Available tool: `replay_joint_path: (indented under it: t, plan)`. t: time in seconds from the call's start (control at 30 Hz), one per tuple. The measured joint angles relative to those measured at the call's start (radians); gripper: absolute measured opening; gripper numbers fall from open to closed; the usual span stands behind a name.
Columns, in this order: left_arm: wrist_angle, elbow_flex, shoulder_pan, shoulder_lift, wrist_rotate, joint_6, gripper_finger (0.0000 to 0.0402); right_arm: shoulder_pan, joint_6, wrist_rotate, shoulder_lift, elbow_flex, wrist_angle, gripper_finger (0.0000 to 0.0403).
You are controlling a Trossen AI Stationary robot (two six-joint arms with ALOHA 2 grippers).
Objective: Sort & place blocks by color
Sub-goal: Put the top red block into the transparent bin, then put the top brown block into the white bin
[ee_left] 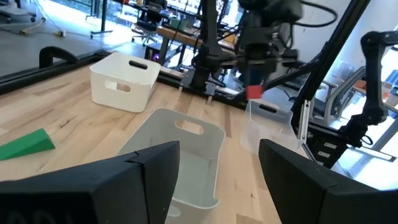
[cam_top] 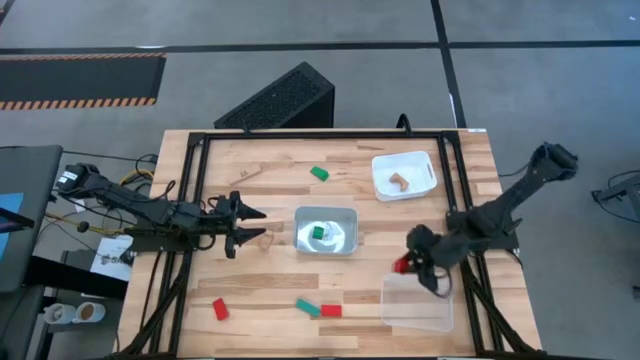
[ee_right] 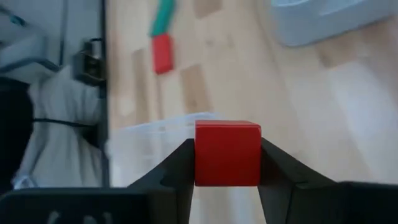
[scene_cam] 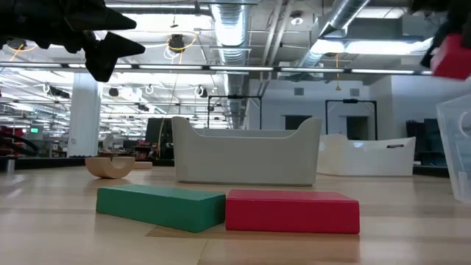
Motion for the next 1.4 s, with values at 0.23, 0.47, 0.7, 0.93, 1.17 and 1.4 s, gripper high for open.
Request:
replay_joint_path:
  t: [0.23, 0.47, 0.7, 0.93, 1.17, 1.4]
  plan:
    - [0.001, 0.000, 0.000, 0.000, 0.000, -0.010, 0.0208, 0.214, 0.015, 0.067, 0.115, 0.001, 0.250, 0.0146]
    - [0.003, 0.000, 0.000, 0.000, -0.005, -0.019, 0.0208, 0.234, 0.135, 0.101, 0.313, 0.001, 0.244, 0.0167]
    - [0.001, 0.000, 0.000, 0.000, -0.005, -0.024, 0.0208, 0.203, 0.276, 0.047, 0.444, 0.003, 0.127, 0.0222]
    - [0.001, 0.000, 0.000, 0.000, -0.009, -0.024, 0.0208, 0.193, 0.247, -0.018, 0.379, 0.024, 0.162, 0.0224]
    - [0.001, 0.000, 0.000, 0.000, -0.010, -0.024, 0.0208, 0.194, 0.135, 0.048, 0.242, 0.073, 0.162, 0.0214]
    - [-0.016, 0.000, 0.000, 0.000, -0.009, -0.028, 0.0208, 0.156, -0.106, 0.201, 0.174, 0.074, 0.227, 0.0199]
